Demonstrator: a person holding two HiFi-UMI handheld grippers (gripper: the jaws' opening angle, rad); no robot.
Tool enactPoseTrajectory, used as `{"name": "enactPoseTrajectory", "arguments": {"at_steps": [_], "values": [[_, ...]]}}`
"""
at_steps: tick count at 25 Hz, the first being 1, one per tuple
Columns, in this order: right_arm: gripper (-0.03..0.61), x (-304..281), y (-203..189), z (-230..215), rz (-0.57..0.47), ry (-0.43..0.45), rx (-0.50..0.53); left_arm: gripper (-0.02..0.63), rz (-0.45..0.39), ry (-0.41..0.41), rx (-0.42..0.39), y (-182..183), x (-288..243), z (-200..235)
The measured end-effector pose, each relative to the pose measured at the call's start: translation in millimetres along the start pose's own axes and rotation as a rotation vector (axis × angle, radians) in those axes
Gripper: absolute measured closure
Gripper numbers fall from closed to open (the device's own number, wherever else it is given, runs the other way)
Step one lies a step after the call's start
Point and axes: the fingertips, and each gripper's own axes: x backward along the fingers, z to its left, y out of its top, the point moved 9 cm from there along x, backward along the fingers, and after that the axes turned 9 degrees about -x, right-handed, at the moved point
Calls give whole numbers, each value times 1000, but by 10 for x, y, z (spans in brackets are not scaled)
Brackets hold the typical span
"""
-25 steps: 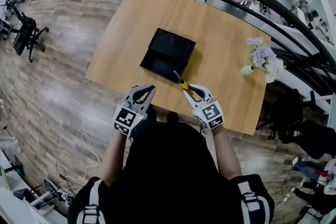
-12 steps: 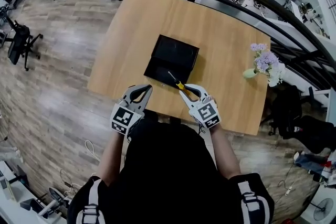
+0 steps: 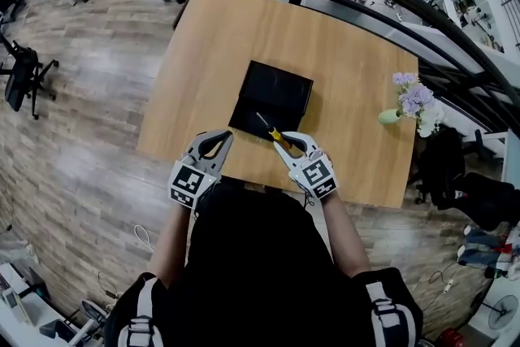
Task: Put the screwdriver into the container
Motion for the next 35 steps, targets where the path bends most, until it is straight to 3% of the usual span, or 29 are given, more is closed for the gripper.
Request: {"name": "enactPoseTrajectory", "arguments": {"at_steps": [22,35], "values": [[491,-812,135,117,27,-101,-84,591,15,-115,-28,-223,21,977],[491,-1134,-31,16,94,-137,-164,592,19,-156,-17,-326,-27,1267]]}}
